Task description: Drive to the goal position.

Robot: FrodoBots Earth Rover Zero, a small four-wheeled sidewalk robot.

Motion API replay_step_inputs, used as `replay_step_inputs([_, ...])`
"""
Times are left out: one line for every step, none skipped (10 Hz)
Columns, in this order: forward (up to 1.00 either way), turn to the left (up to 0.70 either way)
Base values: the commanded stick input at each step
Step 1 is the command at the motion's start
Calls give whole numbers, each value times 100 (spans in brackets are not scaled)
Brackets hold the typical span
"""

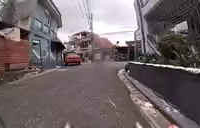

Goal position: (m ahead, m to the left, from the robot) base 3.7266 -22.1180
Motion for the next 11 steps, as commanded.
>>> replay_step_inputs([70,0])
replay_step_inputs([70,0])
replay_step_inputs([70,0])
replay_step_inputs([70,0])
replay_step_inputs([70,0])
replay_step_inputs([70,0])
replay_step_inputs([70,0])
replay_step_inputs([70,0])
replay_step_inputs([70,-9])
replay_step_inputs([70,-14])
replay_step_inputs([70,-14])
